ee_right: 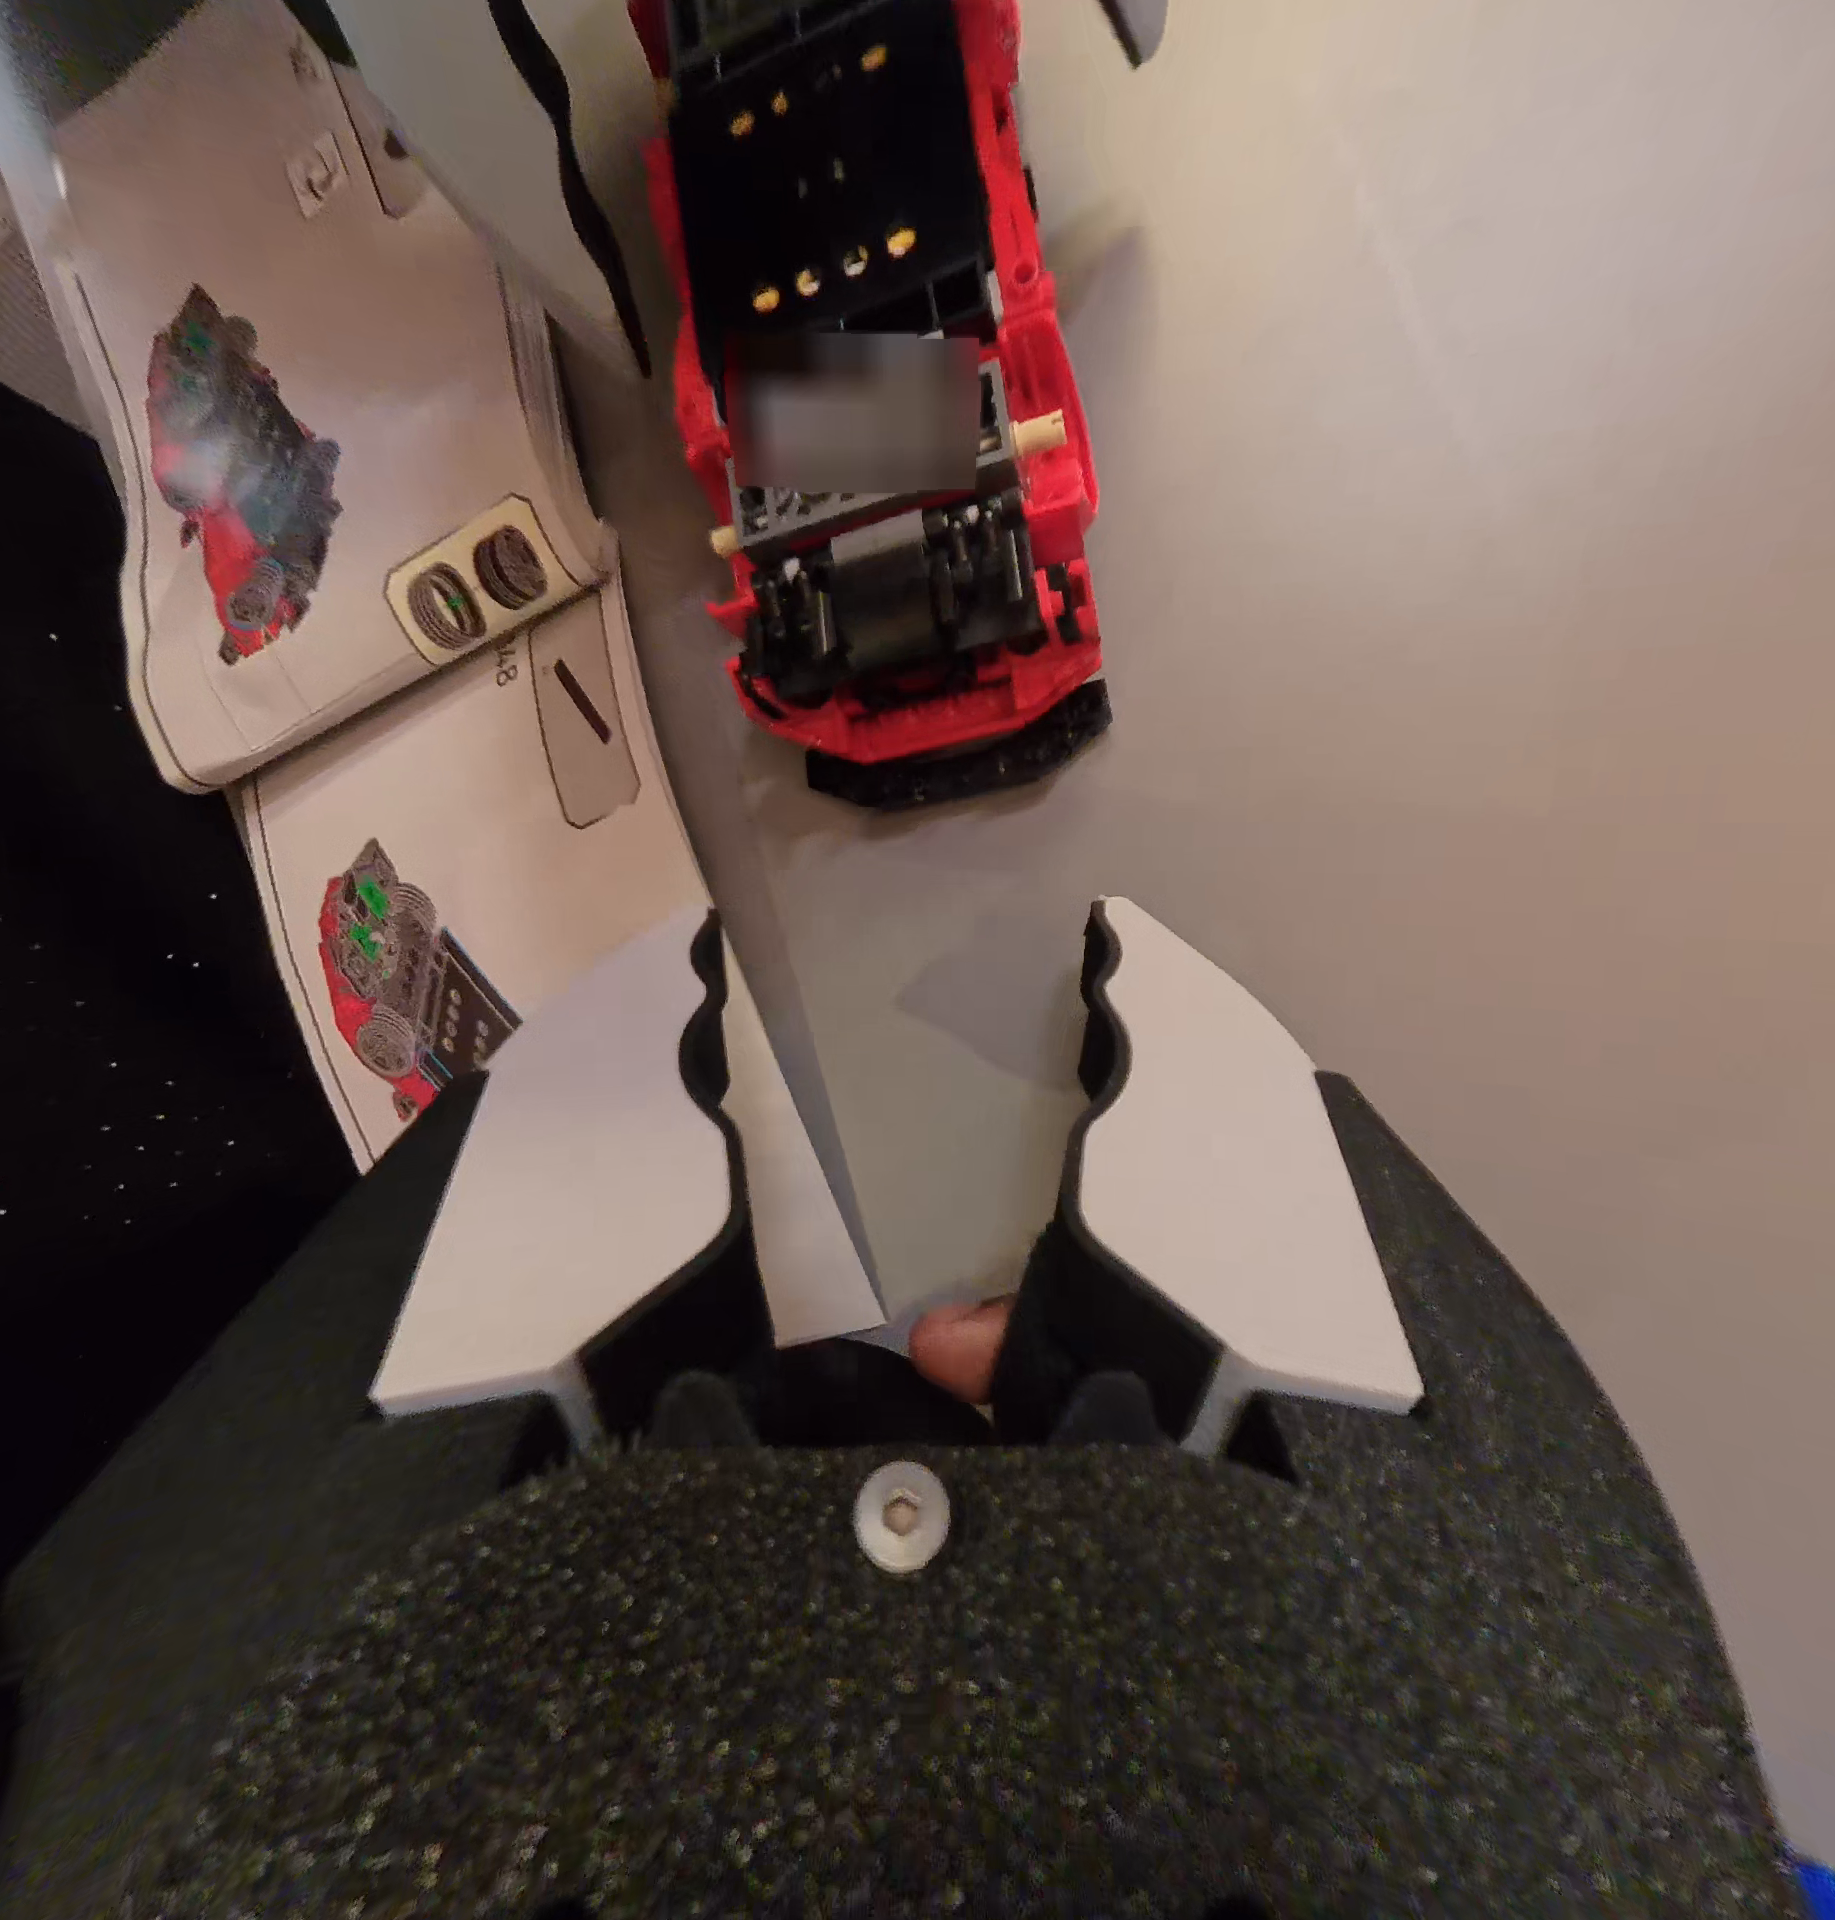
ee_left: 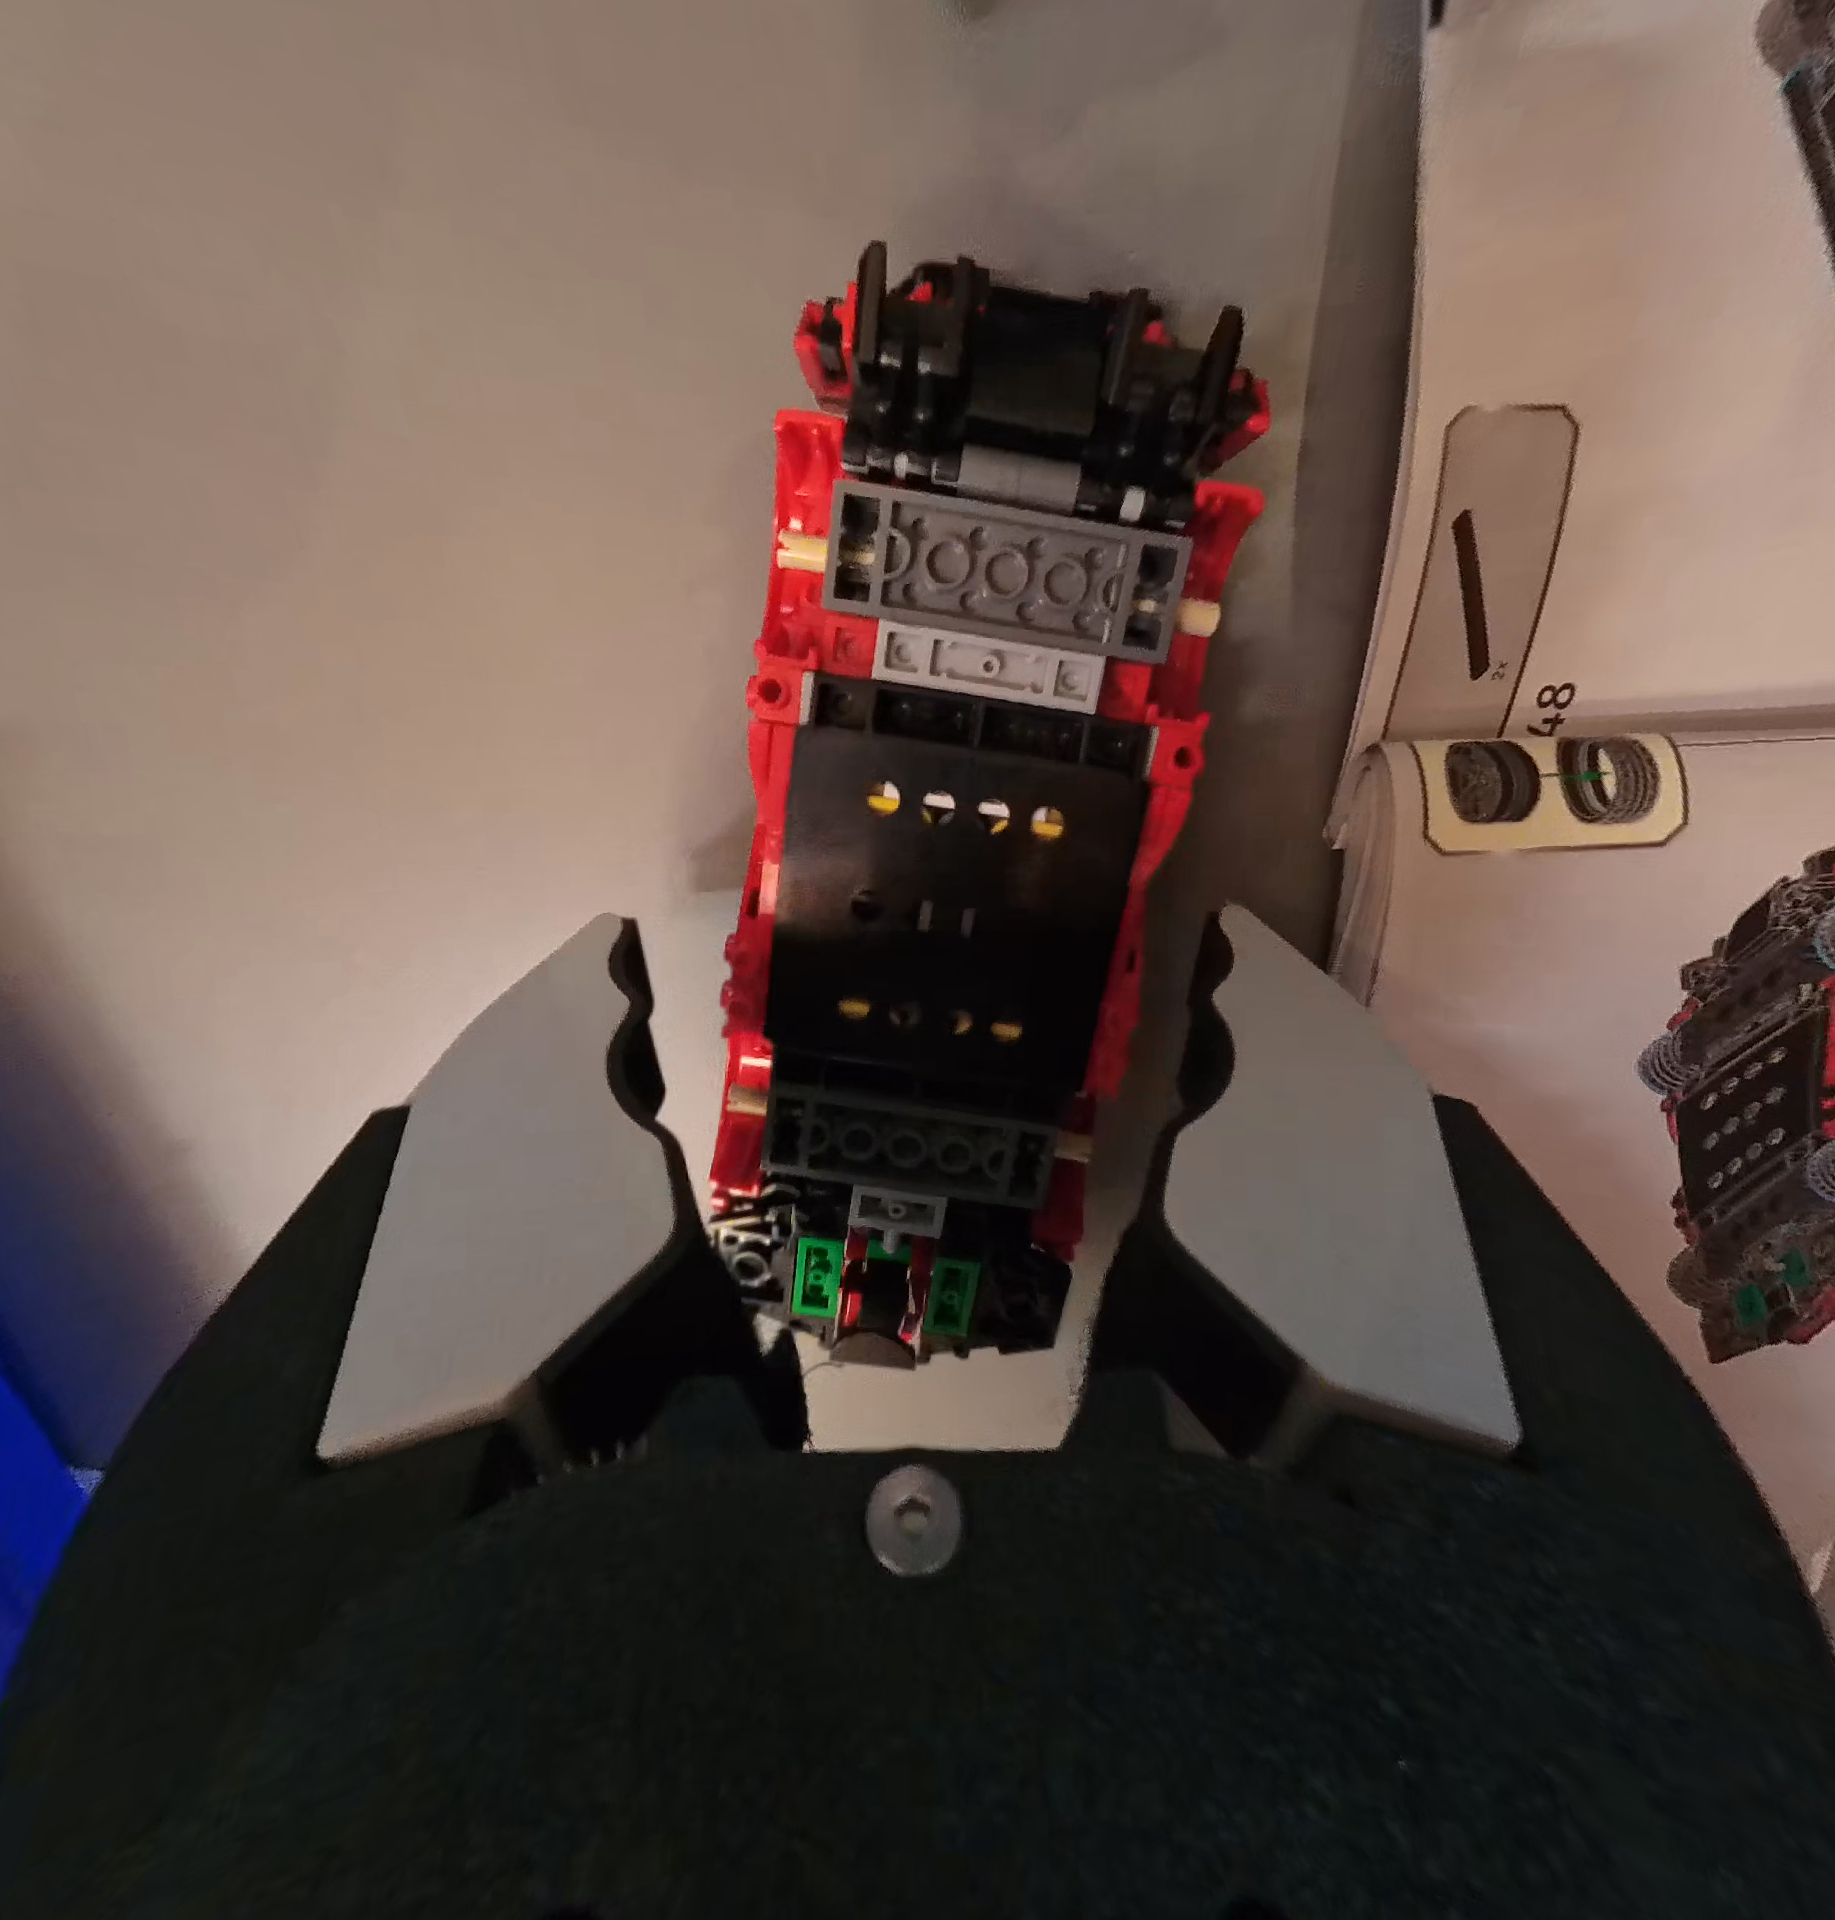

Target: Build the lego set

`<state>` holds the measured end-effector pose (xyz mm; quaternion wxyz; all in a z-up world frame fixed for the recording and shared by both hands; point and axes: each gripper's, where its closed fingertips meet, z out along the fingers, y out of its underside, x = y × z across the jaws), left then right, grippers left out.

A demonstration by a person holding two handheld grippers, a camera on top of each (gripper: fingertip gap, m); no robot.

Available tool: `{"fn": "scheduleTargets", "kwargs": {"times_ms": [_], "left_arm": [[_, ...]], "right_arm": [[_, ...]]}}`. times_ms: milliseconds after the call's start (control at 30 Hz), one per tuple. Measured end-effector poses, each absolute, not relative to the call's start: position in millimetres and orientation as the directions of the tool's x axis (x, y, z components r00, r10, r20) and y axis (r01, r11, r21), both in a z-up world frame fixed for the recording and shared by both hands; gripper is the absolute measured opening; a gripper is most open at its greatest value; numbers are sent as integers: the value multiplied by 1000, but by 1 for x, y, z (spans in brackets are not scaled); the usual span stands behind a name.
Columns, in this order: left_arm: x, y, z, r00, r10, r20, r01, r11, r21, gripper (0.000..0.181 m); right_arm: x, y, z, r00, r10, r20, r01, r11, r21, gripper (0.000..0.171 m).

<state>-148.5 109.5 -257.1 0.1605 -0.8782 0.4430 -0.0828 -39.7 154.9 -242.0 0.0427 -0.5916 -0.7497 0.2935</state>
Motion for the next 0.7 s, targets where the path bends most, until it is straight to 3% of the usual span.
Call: {"fn": "scheduleTargets", "kwargs": {"times_ms": [267,467,567,700], "left_arm": [[-151,105,-220,683,-731,5,-611,-575,-545,89],[-158,92,-156,834,-552,19,-297,-477,-827,80],[-155,69,-120,875,-479,75,-117,-358,-926,81],[-150,31,-87,899,-404,168,76,-235,-969,73]], "right_arm": [[-45,158,-206,-270,952,-146,729,103,-677,63],[-39,149,-138,-221,974,52,348,129,-929,63],[-21,140,-107,-165,983,75,169,103,-980,69],[7,116,-84,-143,990,0,1,0,-1000,78]]}}
